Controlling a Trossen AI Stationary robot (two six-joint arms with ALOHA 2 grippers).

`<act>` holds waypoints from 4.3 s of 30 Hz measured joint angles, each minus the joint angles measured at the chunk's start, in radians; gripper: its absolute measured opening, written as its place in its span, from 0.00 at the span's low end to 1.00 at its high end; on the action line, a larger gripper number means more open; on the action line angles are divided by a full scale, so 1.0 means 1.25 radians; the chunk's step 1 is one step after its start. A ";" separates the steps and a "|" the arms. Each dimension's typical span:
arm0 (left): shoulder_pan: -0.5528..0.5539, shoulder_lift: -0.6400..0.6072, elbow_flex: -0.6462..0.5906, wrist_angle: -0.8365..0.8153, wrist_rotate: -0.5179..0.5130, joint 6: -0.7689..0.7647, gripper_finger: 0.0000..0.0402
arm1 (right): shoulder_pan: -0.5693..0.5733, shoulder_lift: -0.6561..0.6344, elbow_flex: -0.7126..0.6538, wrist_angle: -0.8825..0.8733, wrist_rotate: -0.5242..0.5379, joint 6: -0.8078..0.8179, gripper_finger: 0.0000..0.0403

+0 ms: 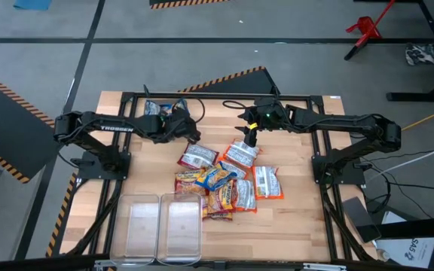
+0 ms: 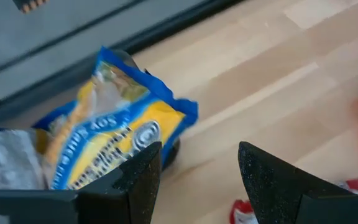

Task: Sort Maruchan noodles
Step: Put the blue noodle pack into the black bin

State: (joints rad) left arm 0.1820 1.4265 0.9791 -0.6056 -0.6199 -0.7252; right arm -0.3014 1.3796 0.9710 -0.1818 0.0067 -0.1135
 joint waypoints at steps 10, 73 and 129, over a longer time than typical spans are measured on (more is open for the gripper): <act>-0.015 -0.014 0.001 -0.008 0.061 -0.030 0.51 | 0.000 0.000 0.000 0.000 0.000 -0.001 0.51; -0.157 -0.236 -0.205 0.624 0.238 0.268 0.51 | 0.000 0.000 0.001 0.004 0.000 0.024 0.51; -0.016 -0.241 -0.378 0.111 -0.119 -0.187 0.49 | 0.000 0.000 0.001 -0.001 0.000 0.045 0.51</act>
State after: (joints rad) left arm 0.1624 1.1252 0.5060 -0.4663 -0.7688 -0.9584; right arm -0.3016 1.3800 0.9722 -0.1825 0.0071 -0.0578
